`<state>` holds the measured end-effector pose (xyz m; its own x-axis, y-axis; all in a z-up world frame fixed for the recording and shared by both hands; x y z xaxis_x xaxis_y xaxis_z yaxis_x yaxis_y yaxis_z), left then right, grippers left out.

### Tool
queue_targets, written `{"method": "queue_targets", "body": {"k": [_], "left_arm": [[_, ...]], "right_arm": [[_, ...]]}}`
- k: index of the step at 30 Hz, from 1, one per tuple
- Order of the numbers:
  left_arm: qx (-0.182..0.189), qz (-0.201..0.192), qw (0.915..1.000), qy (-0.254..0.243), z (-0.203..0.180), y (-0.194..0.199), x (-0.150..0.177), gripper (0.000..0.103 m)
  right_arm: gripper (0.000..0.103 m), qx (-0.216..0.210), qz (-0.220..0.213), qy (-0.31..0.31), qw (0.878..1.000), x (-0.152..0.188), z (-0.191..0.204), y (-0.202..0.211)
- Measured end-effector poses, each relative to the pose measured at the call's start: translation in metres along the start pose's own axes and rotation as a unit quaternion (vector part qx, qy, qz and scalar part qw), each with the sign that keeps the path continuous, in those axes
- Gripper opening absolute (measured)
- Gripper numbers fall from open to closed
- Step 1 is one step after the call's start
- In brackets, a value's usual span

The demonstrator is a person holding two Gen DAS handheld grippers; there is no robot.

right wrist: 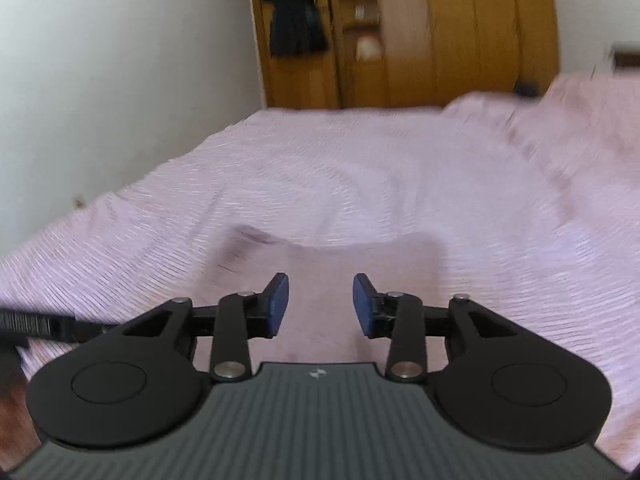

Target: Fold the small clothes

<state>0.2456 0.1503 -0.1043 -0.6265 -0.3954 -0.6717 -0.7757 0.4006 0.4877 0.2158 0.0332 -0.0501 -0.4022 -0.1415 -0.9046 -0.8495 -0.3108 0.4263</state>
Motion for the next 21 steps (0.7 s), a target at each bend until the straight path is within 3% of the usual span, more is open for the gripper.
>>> {"method": "queue_targets", "body": {"k": [3, 6, 10, 12, 15, 16, 17, 18, 21], "left_arm": [[-0.011, 0.004, 0.9996, -0.027, -0.012, -0.012, 0.005, 0.059], [-0.011, 0.000, 0.9991, -0.041, -0.017, -0.016, 0.002, 0.055], [-0.017, 0.015, 0.9996, -0.018, -0.012, -0.034, 0.002, 0.059], [-0.035, 0.035, 0.9986, -0.020, -0.008, -0.045, 0.006, 0.065], [-0.034, 0.032, 0.9983, -0.034, -0.012, -0.053, 0.007, 0.064], [-0.034, 0.030, 0.9983, -0.037, -0.013, -0.053, 0.006, 0.059], [-0.032, 0.031, 0.9981, -0.043, -0.014, -0.055, 0.005, 0.027], [-0.035, 0.035, 0.9977, -0.046, -0.012, -0.055, 0.005, 0.022], [-0.027, 0.025, 0.9982, -0.048, -0.008, -0.047, -0.007, 0.020]], "right_arm": [[0.043, 0.025, -0.032, 0.041, 0.998, 0.026, -0.018, 0.022], [0.043, 0.078, -0.059, 0.080, 0.992, 0.052, -0.032, 0.037], [0.043, 0.071, -0.019, 0.093, 0.993, 0.084, -0.038, 0.027], [0.043, 0.079, -0.013, 0.092, 0.993, 0.087, -0.041, 0.018], [0.043, 0.087, -0.002, 0.075, 0.993, 0.087, -0.045, 0.002], [0.043, 0.088, -0.004, 0.067, 0.994, 0.086, -0.046, -0.004], [0.041, 0.088, -0.009, 0.055, 0.995, 0.085, -0.047, -0.009], [0.029, 0.087, -0.008, 0.046, 0.995, 0.084, -0.048, -0.015], [0.023, 0.110, -0.027, 0.024, 0.993, 0.075, -0.049, -0.013]]}}
Point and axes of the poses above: each gripper's, at about its wrist camera, not at the fingertips, and y roughly against the way its jaws point, z to its left, x to its underside, the point moved 10 cm from there along -y, roughly the way its jaws point, and after that the axes turned 9 degrees about x, right-handed, at the moved point
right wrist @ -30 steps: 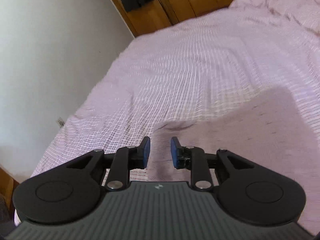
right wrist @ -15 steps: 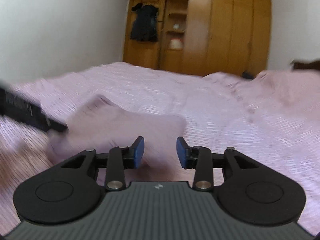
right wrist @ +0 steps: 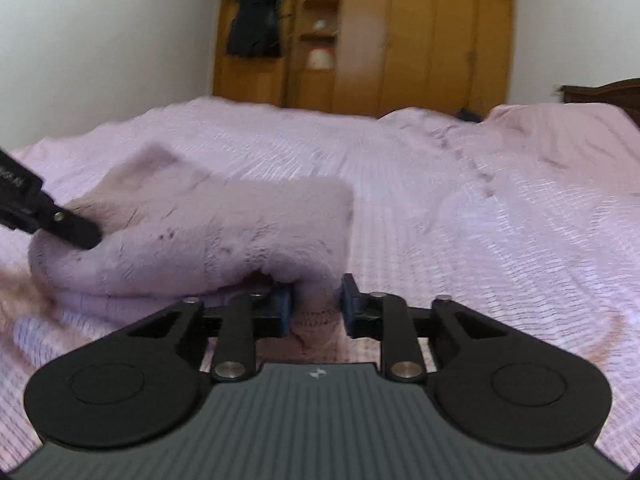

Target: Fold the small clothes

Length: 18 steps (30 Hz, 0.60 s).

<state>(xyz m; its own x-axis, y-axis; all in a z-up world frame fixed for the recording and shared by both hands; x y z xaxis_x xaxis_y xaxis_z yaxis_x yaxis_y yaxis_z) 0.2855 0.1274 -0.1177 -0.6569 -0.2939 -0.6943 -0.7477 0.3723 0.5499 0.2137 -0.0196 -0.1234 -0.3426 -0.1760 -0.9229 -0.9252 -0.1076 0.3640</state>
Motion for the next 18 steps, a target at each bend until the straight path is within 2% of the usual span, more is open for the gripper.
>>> {"method": "queue_targets", "body": {"k": [3, 6, 8, 10, 11, 12, 15, 18], "left_arm": [[-0.012, -0.010, 0.9999, -0.001, 0.011, 0.012, -0.011, 0.020], [-0.028, 0.018, 0.9994, 0.003, 0.020, 0.003, -0.003, 0.021], [-0.034, 0.027, 0.9989, 0.017, 0.023, -0.005, 0.006, 0.027], [-0.037, 0.029, 0.9989, -0.002, 0.018, -0.004, 0.006, 0.030], [-0.038, 0.029, 0.9988, -0.006, 0.016, -0.002, 0.005, 0.039], [-0.045, 0.029, 0.9986, -0.003, 0.017, 0.003, 0.004, 0.043], [-0.055, -0.017, 0.9983, 0.008, 0.015, 0.032, -0.012, 0.041], [-0.058, -0.079, 0.9950, -0.020, 0.003, 0.055, -0.035, 0.041]], "right_arm": [[0.023, 0.000, -0.002, -0.029, 1.000, -0.002, 0.002, 0.020], [0.023, 0.020, 0.054, 0.022, 0.998, 0.029, 0.012, 0.014], [0.024, 0.028, 0.058, 0.035, 0.997, 0.033, 0.012, 0.011], [0.024, 0.019, 0.063, 0.033, 0.997, 0.028, 0.010, 0.012], [0.024, 0.009, 0.063, 0.027, 0.998, 0.026, 0.007, 0.016], [0.024, 0.000, 0.062, 0.023, 0.998, 0.024, 0.005, 0.022], [0.024, -0.027, 0.038, 0.004, 0.999, 0.009, -0.010, 0.042], [0.024, -0.062, 0.024, -0.025, 0.997, -0.015, -0.017, 0.046]]}}
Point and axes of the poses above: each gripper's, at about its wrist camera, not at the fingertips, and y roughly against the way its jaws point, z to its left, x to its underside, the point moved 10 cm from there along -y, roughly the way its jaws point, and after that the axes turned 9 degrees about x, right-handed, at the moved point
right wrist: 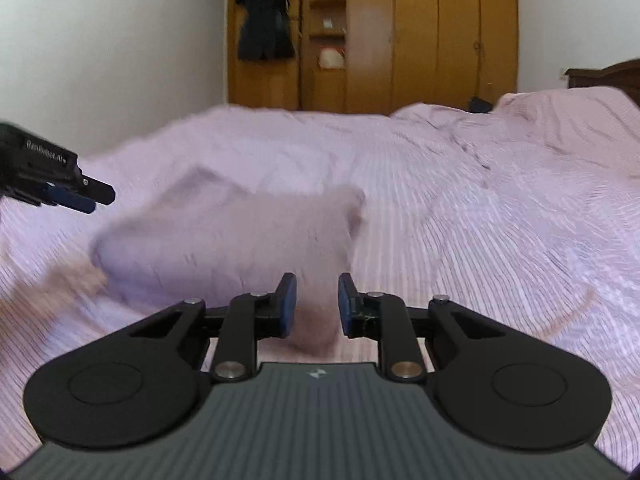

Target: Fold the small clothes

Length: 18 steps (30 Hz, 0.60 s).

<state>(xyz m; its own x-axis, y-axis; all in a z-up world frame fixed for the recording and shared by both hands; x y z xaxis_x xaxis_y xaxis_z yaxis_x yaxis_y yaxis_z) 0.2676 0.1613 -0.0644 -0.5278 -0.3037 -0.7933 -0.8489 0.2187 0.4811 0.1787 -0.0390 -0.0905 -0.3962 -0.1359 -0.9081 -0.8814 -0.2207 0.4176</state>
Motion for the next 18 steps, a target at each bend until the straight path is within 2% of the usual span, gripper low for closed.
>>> {"method": "queue_targets", "body": {"k": [2, 4, 6, 7, 8, 9, 10, 11, 13, 15, 18], "left_arm": [[-0.001, -0.021, 0.9995, -0.023, -0.007, -0.011, -0.014, 0.040], [0.001, -0.019, 0.9994, -0.030, -0.010, -0.040, -0.020, 0.039], [-0.010, 0.007, 0.9995, -0.028, -0.006, -0.076, -0.019, 0.025], [-0.016, 0.030, 0.9991, -0.025, -0.002, -0.096, -0.016, 0.014], [-0.022, 0.055, 0.9980, -0.022, 0.002, -0.115, -0.012, 0.013], [-0.031, 0.064, 0.9973, -0.018, 0.008, -0.129, -0.008, 0.012], [-0.037, 0.064, 0.9971, -0.020, 0.013, -0.137, -0.005, 0.011], [-0.042, 0.059, 0.9971, -0.023, 0.015, -0.145, -0.005, 0.011], [-0.047, 0.044, 0.9978, -0.018, 0.022, -0.157, -0.006, 0.010], [-0.044, 0.032, 0.9985, -0.009, 0.027, -0.164, -0.003, 0.010], [-0.045, 0.026, 0.9980, -0.037, 0.021, -0.156, 0.000, 0.010]], "right_arm": [[0.023, -0.007, 0.002, -0.020, 1.000, -0.014, -0.001, -0.009], [0.017, -0.022, 0.012, -0.033, 0.999, -0.025, 0.003, -0.030], [0.016, -0.055, 0.009, -0.045, 0.997, -0.033, 0.015, -0.044], [0.014, -0.066, 0.007, -0.045, 0.997, -0.035, 0.022, -0.048], [0.013, -0.062, 0.014, -0.032, 0.997, -0.033, 0.027, -0.056], [0.011, -0.049, 0.024, -0.014, 0.998, -0.029, 0.031, -0.065], [0.010, -0.054, 0.039, -0.008, 0.998, -0.024, 0.035, -0.071], [0.009, -0.083, 0.060, -0.029, 0.994, -0.016, 0.038, -0.079], [0.000, -0.138, 0.092, -0.093, 0.982, 0.007, 0.040, -0.095], [0.000, -0.162, 0.086, -0.127, 0.975, 0.022, 0.036, -0.108], [0.000, -0.181, 0.099, -0.156, 0.966, 0.019, 0.031, -0.116]]}}
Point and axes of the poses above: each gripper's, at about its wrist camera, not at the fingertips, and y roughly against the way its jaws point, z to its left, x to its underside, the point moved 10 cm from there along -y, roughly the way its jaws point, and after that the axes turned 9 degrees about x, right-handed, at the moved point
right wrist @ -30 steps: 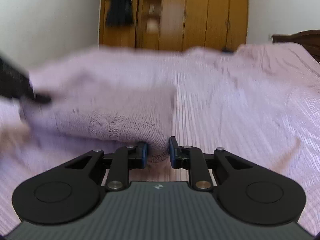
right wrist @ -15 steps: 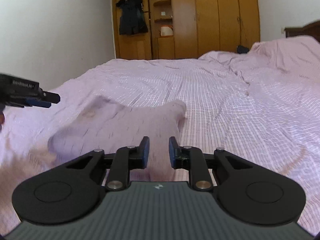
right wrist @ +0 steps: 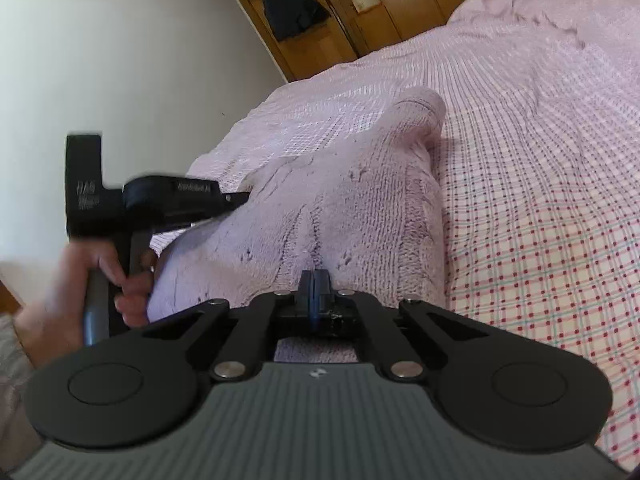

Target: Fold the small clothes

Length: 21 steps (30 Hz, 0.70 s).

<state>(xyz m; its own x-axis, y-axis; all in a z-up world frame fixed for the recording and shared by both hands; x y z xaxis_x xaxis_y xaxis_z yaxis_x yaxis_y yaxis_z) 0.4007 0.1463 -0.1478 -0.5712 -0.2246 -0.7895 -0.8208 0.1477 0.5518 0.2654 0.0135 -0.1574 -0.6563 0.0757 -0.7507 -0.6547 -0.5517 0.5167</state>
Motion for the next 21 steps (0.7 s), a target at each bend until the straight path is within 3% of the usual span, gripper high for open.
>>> {"method": "queue_targets", "body": {"k": [4, 6, 8, 9, 10, 11, 12, 14, 15, 17, 19, 21], "left_arm": [[0.029, 0.021, 0.9985, 0.041, -0.005, 0.054, 0.011, 0.012], [0.053, 0.020, 0.9957, 0.074, -0.006, 0.091, 0.020, 0.016], [0.031, -0.005, 0.9946, 0.099, -0.001, 0.124, 0.027, 0.043], [0.016, -0.015, 0.9944, 0.103, 0.000, 0.138, 0.034, 0.050], [0.010, -0.022, 0.9947, 0.100, -0.001, 0.150, 0.041, 0.057], [0.012, -0.027, 0.9948, 0.097, -0.003, 0.160, 0.049, 0.057], [0.014, -0.023, 0.9949, 0.097, -0.005, 0.166, 0.056, 0.057], [0.020, -0.009, 0.9925, 0.120, -0.004, 0.175, 0.067, 0.057], [0.027, -0.001, 0.9903, 0.136, -0.001, 0.178, 0.071, 0.057], [0.038, 0.027, 0.9851, 0.166, 0.008, 0.175, 0.083, 0.057], [0.034, 0.049, 0.9801, 0.189, 0.023, 0.171, 0.092, 0.057], [0.037, 0.061, 0.9772, 0.200, 0.032, 0.170, 0.099, 0.057]], "right_arm": [[0.000, 0.003, -0.014, 0.007, 1.000, -0.006, 0.003, 0.015], [0.000, 0.027, -0.021, 0.045, 0.998, -0.010, 0.012, 0.031], [0.000, 0.044, -0.021, 0.106, 0.993, -0.005, 0.038, 0.045], [0.000, 0.044, -0.013, 0.127, 0.991, 0.000, 0.053, 0.047], [0.000, 0.037, -0.003, 0.194, 0.980, 0.009, 0.090, 0.047], [0.001, 0.037, -0.003, 0.194, 0.980, 0.009, 0.090, 0.047], [0.011, 0.038, -0.011, 0.242, 0.969, 0.013, 0.108, 0.044], [0.043, 0.040, -0.028, 0.337, 0.940, 0.023, 0.142, 0.037], [0.065, 0.019, -0.033, 0.378, 0.925, 0.030, 0.158, 0.031], [0.071, -0.007, -0.031, 0.442, 0.896, 0.045, 0.180, 0.015], [0.070, 0.026, -0.044, 0.503, 0.863, 0.052, 0.187, -0.001], [0.062, 0.041, -0.040, 0.540, 0.839, 0.058, 0.189, -0.016]]}}
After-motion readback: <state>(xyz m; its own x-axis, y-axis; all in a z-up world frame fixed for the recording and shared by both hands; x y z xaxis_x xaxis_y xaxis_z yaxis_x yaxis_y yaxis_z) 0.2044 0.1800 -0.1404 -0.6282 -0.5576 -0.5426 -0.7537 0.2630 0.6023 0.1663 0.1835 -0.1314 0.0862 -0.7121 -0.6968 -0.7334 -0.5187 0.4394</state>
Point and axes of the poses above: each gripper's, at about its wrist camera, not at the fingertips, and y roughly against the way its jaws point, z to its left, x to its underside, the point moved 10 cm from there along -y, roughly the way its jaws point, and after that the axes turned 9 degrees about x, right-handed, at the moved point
